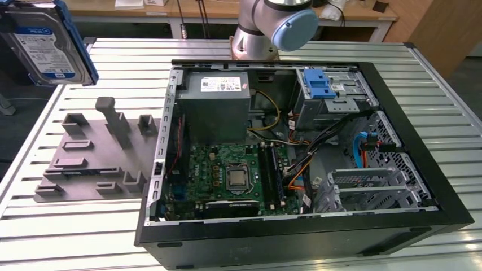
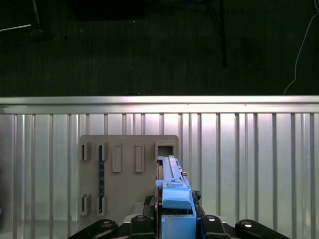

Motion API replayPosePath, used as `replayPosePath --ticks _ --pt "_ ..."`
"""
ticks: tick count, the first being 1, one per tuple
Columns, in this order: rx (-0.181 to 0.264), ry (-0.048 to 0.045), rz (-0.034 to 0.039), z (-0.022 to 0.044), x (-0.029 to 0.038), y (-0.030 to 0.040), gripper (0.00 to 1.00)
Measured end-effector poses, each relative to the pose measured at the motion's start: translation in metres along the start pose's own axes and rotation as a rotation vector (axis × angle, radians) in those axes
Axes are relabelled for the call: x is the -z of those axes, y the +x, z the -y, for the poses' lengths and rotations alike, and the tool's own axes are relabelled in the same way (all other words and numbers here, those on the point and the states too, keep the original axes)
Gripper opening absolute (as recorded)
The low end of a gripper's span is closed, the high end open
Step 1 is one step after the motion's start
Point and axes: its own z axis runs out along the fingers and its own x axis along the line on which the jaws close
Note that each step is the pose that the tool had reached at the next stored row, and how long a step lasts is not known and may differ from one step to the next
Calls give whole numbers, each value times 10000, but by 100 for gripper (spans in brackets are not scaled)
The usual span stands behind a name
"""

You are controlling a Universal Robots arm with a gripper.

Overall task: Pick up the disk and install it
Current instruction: 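Pick up the disk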

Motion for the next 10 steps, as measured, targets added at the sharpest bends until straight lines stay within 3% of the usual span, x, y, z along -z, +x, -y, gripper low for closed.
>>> replayPosePath --ticks 10 --pt "0 0 0 0 28 0 36"
